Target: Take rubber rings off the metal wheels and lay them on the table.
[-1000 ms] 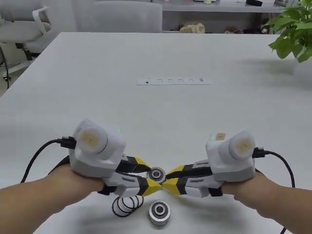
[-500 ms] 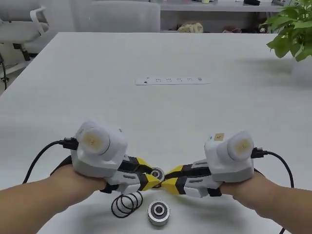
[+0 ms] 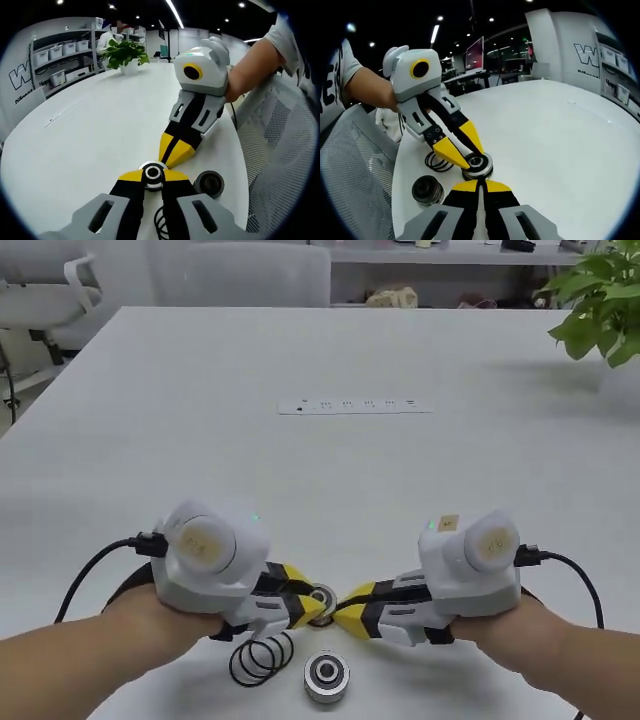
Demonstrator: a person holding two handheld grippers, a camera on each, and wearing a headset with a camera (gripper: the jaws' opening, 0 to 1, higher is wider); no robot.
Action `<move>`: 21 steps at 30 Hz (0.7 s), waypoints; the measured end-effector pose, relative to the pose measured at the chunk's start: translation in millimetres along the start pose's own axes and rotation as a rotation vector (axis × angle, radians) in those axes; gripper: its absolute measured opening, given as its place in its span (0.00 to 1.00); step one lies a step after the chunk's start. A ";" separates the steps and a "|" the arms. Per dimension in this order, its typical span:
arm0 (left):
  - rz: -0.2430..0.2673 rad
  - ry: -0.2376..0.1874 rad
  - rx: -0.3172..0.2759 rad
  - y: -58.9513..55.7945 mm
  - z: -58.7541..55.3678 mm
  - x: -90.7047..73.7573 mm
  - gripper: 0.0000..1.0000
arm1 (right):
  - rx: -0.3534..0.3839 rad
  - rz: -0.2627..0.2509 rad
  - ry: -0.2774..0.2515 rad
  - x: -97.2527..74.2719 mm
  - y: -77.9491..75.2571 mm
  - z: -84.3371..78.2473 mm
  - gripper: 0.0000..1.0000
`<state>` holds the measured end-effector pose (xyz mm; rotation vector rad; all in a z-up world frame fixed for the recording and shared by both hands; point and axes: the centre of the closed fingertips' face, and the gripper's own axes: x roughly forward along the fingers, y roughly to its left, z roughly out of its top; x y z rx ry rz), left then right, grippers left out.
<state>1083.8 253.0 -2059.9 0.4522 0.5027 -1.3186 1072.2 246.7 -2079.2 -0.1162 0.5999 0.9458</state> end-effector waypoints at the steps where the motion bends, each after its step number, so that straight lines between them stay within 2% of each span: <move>1: 0.001 0.000 0.000 0.0 0.1 0.1 0.07 | 0.001 -0.001 0.000 0.0 -0.1 0.0 0.00; 3: 0.003 0.002 0.002 0.1 -0.1 0.1 0.07 | 0.012 -0.004 -0.001 -0.1 -0.4 0.0 0.00; 8: 0.004 0.004 0.004 -0.1 -0.2 0.1 0.07 | 0.100 -0.010 -0.016 -1.1 -2.7 -0.6 0.00; 10: 0.004 0.004 0.007 -0.7 0.0 0.3 0.07 | 0.159 -0.007 -0.026 -2.3 -2.9 -0.1 0.00; 16: 0.005 0.008 0.011 -1.3 0.2 0.5 0.07 | 0.244 -0.018 -0.072 -7.2 -11.2 5.5 0.00; 21: 0.006 0.007 0.011 -2.1 0.9 1.0 0.07 | 0.272 -0.022 -0.090 -8.2 -12.0 7.8 0.00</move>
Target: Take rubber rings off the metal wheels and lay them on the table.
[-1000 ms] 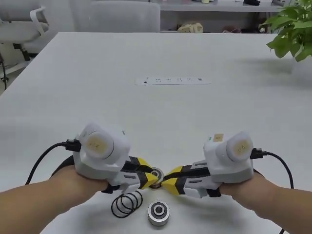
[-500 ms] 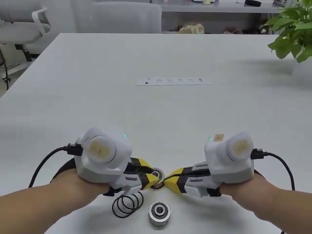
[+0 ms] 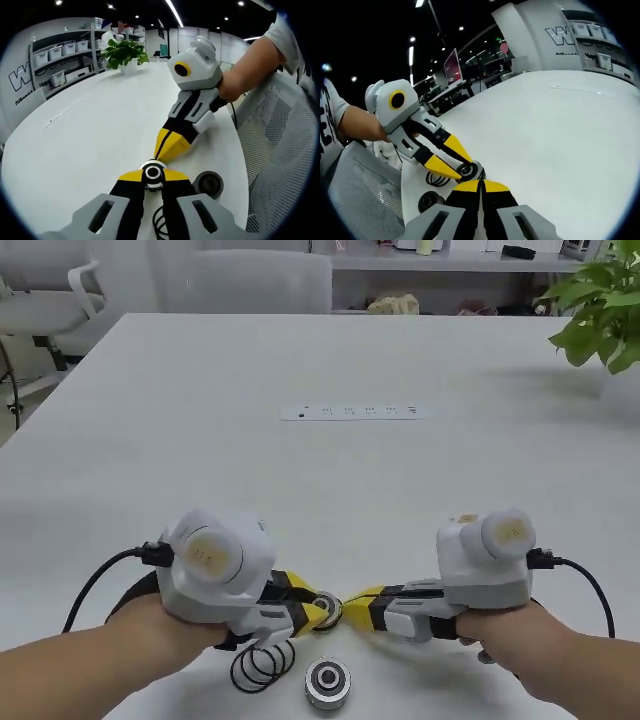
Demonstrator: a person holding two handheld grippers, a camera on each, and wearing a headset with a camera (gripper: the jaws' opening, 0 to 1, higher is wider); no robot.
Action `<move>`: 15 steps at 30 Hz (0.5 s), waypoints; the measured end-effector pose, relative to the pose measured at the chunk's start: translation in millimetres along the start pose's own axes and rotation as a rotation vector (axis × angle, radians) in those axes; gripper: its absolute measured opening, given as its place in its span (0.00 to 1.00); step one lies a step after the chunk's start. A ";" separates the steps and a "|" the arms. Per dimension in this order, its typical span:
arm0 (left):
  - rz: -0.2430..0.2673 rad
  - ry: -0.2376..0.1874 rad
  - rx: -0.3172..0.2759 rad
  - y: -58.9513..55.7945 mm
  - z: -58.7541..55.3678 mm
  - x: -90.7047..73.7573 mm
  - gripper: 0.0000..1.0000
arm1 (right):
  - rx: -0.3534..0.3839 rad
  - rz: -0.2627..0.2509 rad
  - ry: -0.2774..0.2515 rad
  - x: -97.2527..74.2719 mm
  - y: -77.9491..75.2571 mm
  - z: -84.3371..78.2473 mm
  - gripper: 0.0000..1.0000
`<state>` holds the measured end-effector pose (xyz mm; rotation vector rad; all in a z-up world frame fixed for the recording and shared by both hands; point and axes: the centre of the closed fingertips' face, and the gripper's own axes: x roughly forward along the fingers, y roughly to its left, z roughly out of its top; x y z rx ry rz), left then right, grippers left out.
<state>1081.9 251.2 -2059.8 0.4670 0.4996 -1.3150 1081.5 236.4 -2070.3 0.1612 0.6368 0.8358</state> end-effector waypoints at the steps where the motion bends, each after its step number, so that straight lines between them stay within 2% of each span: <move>1: 0.001 0.000 0.000 0.0 0.1 0.0 0.07 | 0.007 0.004 -0.010 -0.6 0.4 2.1 0.00; 15: 0.024 0.012 0.001 -1.1 0.1 0.4 0.07 | 0.013 0.014 -0.019 -1.8 8.4 7.6 0.00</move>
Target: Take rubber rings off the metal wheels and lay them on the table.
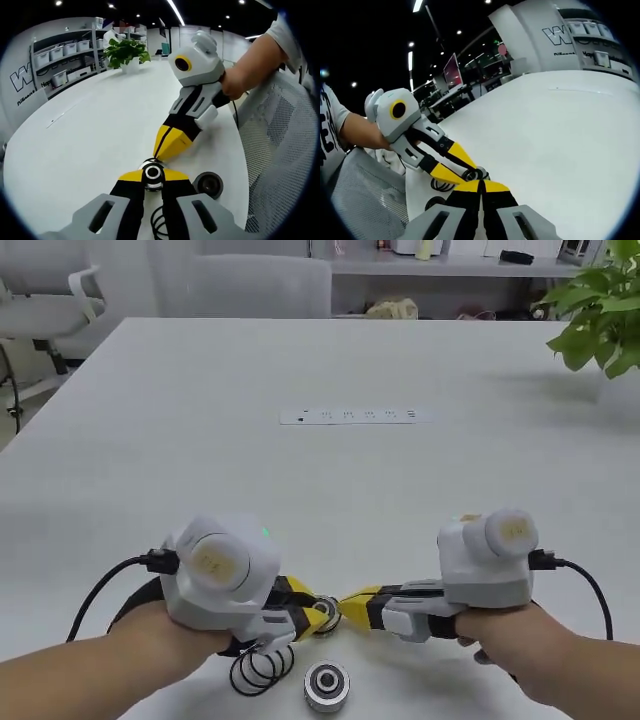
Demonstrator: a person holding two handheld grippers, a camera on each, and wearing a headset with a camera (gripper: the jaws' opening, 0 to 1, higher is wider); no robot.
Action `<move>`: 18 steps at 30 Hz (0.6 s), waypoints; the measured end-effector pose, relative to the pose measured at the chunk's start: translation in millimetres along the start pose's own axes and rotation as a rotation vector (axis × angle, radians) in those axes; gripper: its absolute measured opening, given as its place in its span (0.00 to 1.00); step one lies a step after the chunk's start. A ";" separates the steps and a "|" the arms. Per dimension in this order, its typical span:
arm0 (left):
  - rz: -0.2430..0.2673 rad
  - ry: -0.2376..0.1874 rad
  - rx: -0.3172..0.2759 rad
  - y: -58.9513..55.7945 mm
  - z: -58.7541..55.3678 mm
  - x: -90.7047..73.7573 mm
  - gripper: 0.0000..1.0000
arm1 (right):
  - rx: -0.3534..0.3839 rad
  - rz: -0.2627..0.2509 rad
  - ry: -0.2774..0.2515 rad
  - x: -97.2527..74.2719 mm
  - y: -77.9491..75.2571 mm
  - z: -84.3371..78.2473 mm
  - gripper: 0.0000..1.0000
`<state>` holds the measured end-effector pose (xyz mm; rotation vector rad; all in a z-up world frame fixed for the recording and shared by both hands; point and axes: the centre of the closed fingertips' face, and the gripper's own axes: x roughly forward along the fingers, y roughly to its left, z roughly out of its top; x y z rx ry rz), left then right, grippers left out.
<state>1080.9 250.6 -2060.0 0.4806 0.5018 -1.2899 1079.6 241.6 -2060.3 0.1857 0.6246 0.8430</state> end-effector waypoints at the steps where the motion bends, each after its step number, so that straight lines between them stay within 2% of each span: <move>1: 0.000 -0.001 -0.001 -0.2 -0.1 -0.1 0.07 | -0.003 0.001 0.001 0.1 0.6 0.1 0.00; 18: -0.003 -0.003 -0.001 -1.2 -0.1 -0.7 0.07 | -0.050 0.020 0.016 3.5 7.4 -0.1 0.00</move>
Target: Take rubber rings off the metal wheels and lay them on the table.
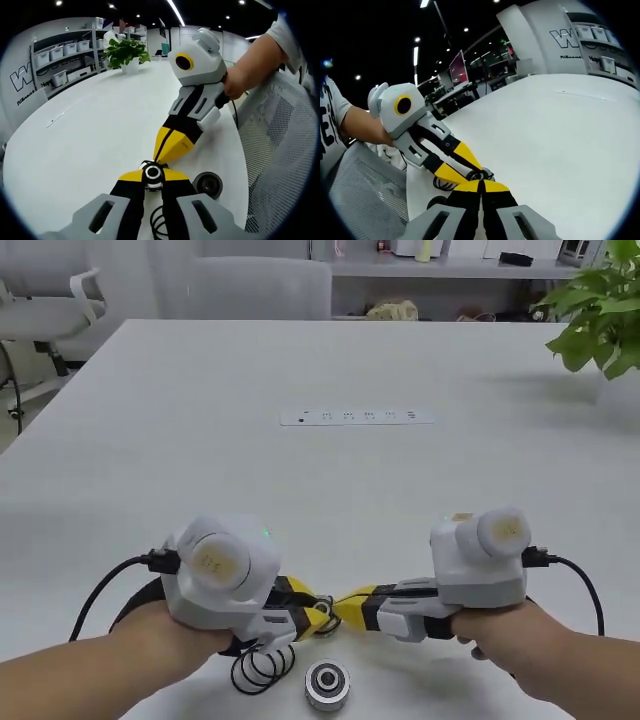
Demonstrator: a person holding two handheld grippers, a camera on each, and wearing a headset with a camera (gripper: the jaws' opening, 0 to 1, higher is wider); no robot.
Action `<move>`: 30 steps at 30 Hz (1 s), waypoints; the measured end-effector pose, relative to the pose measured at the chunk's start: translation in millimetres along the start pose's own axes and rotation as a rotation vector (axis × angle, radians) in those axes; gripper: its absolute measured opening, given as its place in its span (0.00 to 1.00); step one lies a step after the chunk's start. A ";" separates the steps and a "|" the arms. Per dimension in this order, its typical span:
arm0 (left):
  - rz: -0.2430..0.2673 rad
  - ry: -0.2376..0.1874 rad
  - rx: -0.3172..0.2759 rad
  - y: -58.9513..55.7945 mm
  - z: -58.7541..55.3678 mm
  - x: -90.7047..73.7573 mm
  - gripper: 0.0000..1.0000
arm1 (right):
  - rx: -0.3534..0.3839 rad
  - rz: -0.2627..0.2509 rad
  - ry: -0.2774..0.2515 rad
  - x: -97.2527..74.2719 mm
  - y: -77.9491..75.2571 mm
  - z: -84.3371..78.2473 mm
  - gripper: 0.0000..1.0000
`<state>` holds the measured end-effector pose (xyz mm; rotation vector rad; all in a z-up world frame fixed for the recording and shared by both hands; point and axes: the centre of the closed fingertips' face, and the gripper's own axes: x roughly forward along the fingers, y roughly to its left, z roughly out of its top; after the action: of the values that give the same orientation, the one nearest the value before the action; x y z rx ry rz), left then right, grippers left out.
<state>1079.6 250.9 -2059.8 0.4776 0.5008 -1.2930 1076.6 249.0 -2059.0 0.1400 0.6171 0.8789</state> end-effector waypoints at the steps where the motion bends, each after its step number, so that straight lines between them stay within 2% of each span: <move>1: -0.001 0.000 0.000 -0.1 0.1 -0.1 0.07 | -0.002 0.002 0.000 0.3 0.2 0.1 0.00; 5: -0.001 -0.002 0.000 -0.1 0.0 -0.2 0.07 | -0.004 0.010 -0.002 1.6 2.1 0.7 0.00; 6: 0.000 -0.003 0.000 -0.1 0.2 -0.1 0.07 | 0.007 0.051 -0.010 3.6 10.2 1.8 0.00; 7: 0.001 -0.004 0.002 0.2 0.4 -0.3 0.07 | -0.039 0.038 -0.063 5.2 8.3 12.2 0.00; 8: 0.001 -0.004 0.001 0.0 0.2 -0.5 0.07 | -0.022 0.031 -0.016 3.0 10.8 5.2 0.00; 9: 0.001 -0.005 0.001 -0.3 0.2 -0.6 0.07 | -0.048 0.030 -0.011 3.0 10.1 4.8 0.00; 19: 0.004 -0.008 -0.015 -0.4 0.1 -0.8 0.07 | -0.040 0.023 -0.020 1.3 7.0 4.3 0.00; 23: -0.008 0.008 -0.031 -0.6 0.0 -1.6 0.08 | -0.032 0.019 -0.028 -1.4 5.4 6.4 0.00; 30: -0.032 -0.010 -0.042 -6.8 6.8 -8.4 0.19 | -0.007 0.021 -0.042 -4.3 4.1 10.8 0.00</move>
<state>1071.8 252.0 -2049.6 0.4297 0.5276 -1.3124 1077.8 249.9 -2046.7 0.1589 0.5744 0.8962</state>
